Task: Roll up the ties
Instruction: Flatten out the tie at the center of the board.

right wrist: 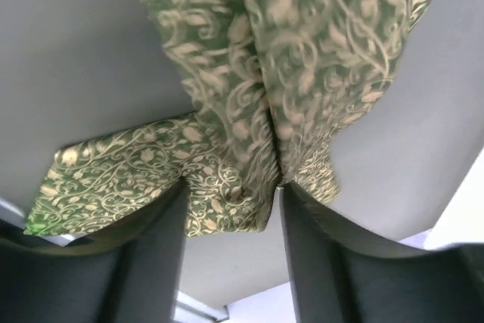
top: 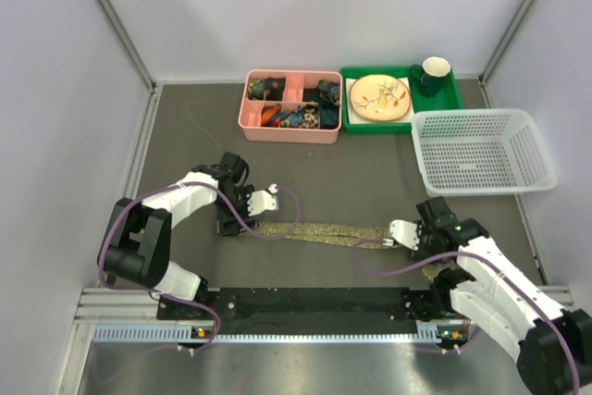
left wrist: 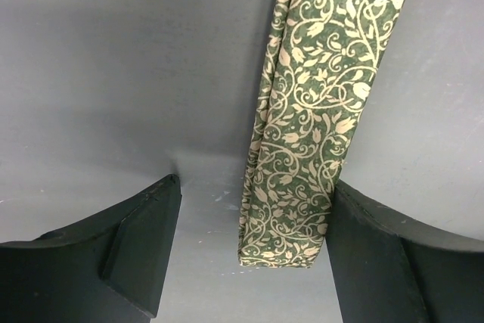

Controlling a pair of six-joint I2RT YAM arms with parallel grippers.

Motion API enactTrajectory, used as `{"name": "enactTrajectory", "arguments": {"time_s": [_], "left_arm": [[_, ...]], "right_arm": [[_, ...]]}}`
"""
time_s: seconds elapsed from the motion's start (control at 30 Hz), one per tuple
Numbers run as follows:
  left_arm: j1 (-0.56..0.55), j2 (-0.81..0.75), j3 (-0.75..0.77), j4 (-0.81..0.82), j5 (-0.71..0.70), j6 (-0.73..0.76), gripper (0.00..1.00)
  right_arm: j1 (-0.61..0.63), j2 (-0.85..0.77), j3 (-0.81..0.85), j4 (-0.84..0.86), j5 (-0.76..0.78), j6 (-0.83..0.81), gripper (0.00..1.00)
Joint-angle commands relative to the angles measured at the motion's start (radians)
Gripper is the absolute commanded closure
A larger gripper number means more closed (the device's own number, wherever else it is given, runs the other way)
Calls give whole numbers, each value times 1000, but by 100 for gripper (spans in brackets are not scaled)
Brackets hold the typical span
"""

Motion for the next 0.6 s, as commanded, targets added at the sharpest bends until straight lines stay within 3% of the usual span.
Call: {"name": "enactTrajectory", "arguments": {"time_s": [0.0,0.07,0.1,0.2,0.33,0.5,0.57], "left_arm": [[17,56,-26,12,28,6,23],[26,67,-9,5,31,0,24],[29,70,-5,2,33,-8,24],[49,79,14,-11,53,-16,26],[62,104,34,-25,74,-19,30],[60,115,50,-44,116,-19,31],[60,113,52,-47,123,-19,31]], "right_arm": [[-34,93,-13,163,20,-20,60],[-63,111,-17,262,97,-57,92],[-78,114,-4,287,115,-98,100],[-126,89,100,261,127,-190,100],[-125,19,197,82,92,-332,100],[-109,-63,42,34,95,-428,100],[-82,-127,-56,45,115,-438,81]]}}
